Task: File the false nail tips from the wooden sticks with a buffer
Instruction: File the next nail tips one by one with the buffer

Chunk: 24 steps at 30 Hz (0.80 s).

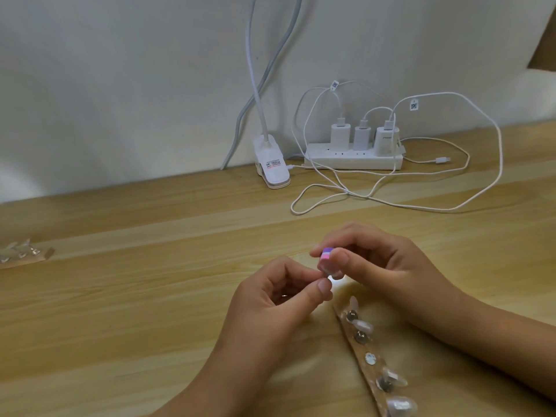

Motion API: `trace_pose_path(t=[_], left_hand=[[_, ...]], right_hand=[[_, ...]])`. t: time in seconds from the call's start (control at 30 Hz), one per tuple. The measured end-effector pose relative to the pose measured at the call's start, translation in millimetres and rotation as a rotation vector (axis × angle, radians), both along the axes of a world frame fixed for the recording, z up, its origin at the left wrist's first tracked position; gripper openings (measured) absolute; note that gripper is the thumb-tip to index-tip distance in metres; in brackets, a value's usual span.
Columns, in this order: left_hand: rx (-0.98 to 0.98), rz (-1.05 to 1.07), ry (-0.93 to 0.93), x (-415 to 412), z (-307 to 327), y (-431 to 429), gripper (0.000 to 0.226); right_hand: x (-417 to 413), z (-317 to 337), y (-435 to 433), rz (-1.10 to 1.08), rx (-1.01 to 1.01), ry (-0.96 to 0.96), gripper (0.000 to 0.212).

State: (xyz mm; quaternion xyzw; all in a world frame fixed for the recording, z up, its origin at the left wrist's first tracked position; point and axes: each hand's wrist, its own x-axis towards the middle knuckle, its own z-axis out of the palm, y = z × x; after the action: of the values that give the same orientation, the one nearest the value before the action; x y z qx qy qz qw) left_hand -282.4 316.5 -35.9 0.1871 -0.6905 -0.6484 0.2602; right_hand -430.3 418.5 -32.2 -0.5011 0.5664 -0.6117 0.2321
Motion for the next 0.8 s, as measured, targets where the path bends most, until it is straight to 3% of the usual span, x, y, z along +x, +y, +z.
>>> trace_pose_path(t=[0.3, 0.4, 0.8], left_hand=[[-0.025, -0.016, -0.008, 0.9, 0.4, 0.9, 0.012], [-0.024, -0.025, -0.015, 0.9, -0.3, 0.9, 0.003], [-0.018, -0.001, 0.002, 0.4, 0.1, 1.0, 0.010]], right_hand=[[-0.8, -1.3, 0.6, -0.023, -0.040, 0.089, 0.025], [0.2, 0.7, 0.7, -0.015, -0.045, 0.058, 0.027], [-1.8, -1.3, -0.2, 0.022, 0.015, 0.014, 0.022]])
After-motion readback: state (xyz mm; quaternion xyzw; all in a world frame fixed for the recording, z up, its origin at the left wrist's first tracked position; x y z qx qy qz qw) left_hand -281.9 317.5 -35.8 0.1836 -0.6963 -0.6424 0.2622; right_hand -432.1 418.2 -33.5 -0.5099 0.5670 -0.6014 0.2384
